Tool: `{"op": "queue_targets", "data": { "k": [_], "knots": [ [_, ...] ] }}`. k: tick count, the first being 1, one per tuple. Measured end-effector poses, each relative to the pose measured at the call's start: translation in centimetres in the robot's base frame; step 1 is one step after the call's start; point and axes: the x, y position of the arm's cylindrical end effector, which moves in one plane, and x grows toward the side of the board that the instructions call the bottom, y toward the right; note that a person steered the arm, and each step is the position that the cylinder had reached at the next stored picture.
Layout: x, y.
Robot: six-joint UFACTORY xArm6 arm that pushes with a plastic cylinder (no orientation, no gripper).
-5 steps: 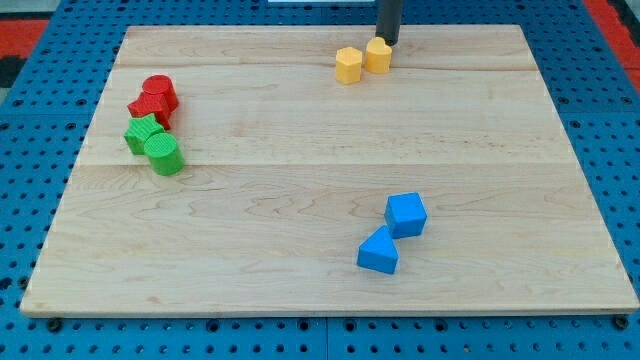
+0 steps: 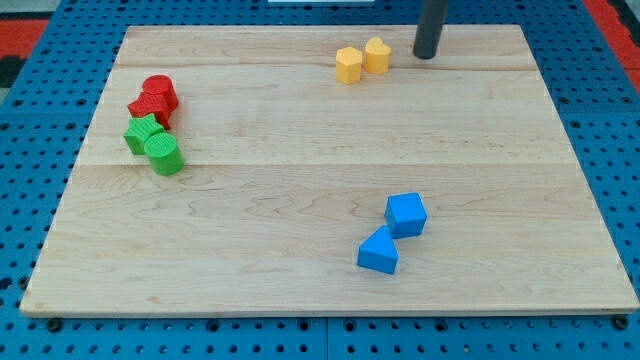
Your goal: Separate the green circle from group of blocks
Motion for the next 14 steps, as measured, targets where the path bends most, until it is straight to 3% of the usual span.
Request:
{"op": "queue_targets", "data": {
  "k": [2,4,5,6,8,11,14],
  "knots": [
    [2.3,1.2],
    [20.0,4.7],
    [23.1,0.9],
    [22.8,-3.3],
    [13.2,-4.1],
    [11.0,-16.2],
    [0.3,-21.7]
  ]
}}
